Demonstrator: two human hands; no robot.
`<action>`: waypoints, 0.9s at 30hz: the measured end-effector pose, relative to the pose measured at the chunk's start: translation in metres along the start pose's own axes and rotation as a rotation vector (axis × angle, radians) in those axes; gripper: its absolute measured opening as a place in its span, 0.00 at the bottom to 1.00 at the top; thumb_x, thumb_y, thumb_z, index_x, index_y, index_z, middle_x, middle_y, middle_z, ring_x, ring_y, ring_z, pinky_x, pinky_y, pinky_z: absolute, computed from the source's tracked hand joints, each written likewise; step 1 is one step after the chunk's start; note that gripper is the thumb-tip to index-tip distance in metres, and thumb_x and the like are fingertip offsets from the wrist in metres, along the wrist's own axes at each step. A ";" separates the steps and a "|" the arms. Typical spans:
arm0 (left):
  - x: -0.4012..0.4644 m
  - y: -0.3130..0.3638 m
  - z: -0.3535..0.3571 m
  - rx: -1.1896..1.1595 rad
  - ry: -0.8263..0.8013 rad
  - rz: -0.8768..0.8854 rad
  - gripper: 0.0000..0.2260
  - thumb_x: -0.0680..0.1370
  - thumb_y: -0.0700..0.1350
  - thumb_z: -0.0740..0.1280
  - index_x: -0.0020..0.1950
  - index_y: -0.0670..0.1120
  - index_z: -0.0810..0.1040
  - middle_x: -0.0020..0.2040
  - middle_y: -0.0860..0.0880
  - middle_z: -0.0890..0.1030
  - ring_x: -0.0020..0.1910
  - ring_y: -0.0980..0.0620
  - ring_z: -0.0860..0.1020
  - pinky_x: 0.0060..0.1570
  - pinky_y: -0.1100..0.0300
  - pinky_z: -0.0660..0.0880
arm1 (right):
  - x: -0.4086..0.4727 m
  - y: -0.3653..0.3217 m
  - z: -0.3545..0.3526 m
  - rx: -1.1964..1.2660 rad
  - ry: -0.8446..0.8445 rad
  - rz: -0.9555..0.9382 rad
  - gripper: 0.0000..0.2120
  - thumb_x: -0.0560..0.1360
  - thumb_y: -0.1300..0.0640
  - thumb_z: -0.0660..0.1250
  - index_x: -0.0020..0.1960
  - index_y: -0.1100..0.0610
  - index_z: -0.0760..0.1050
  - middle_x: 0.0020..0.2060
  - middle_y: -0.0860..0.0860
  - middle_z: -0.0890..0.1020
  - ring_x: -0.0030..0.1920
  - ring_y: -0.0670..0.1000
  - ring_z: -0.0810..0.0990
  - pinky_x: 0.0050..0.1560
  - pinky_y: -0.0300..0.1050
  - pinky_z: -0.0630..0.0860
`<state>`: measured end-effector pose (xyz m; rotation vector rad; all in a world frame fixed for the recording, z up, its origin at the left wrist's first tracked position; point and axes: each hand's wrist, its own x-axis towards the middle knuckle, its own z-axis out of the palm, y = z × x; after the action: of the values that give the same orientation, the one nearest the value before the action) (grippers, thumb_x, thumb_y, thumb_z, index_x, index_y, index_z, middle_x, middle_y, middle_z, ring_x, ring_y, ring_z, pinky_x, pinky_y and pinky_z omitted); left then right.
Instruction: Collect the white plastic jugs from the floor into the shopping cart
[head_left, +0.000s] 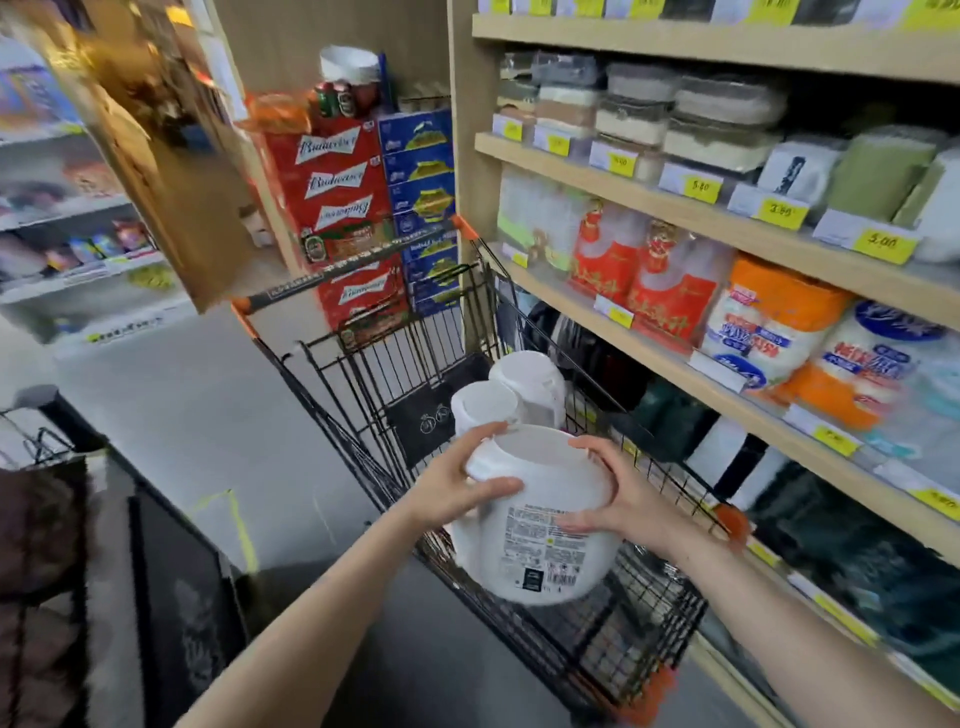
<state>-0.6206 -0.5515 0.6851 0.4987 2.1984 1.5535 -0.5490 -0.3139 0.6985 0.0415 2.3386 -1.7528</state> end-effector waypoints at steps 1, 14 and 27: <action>0.009 -0.002 -0.015 0.037 -0.030 0.004 0.31 0.63 0.63 0.76 0.63 0.67 0.70 0.63 0.54 0.76 0.62 0.54 0.76 0.64 0.50 0.73 | 0.009 -0.003 0.008 0.006 0.023 0.001 0.41 0.53 0.57 0.81 0.61 0.43 0.67 0.58 0.45 0.73 0.57 0.47 0.75 0.56 0.49 0.77; 0.109 -0.037 -0.116 0.488 -0.320 0.066 0.42 0.63 0.58 0.79 0.73 0.58 0.63 0.68 0.57 0.68 0.67 0.57 0.66 0.70 0.60 0.60 | 0.124 0.009 0.050 -0.213 0.118 -0.011 0.42 0.51 0.47 0.81 0.58 0.31 0.62 0.61 0.43 0.69 0.61 0.45 0.70 0.60 0.44 0.71; 0.202 -0.121 -0.162 0.586 -0.633 0.234 0.47 0.60 0.57 0.80 0.72 0.63 0.56 0.63 0.64 0.61 0.70 0.53 0.60 0.72 0.56 0.58 | 0.188 0.047 0.125 -0.316 0.347 0.148 0.42 0.57 0.50 0.80 0.60 0.38 0.57 0.61 0.42 0.59 0.61 0.43 0.62 0.54 0.24 0.61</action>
<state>-0.8838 -0.6187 0.5961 1.2609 2.0761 0.6510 -0.7058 -0.4399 0.5854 0.4895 2.7459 -1.3800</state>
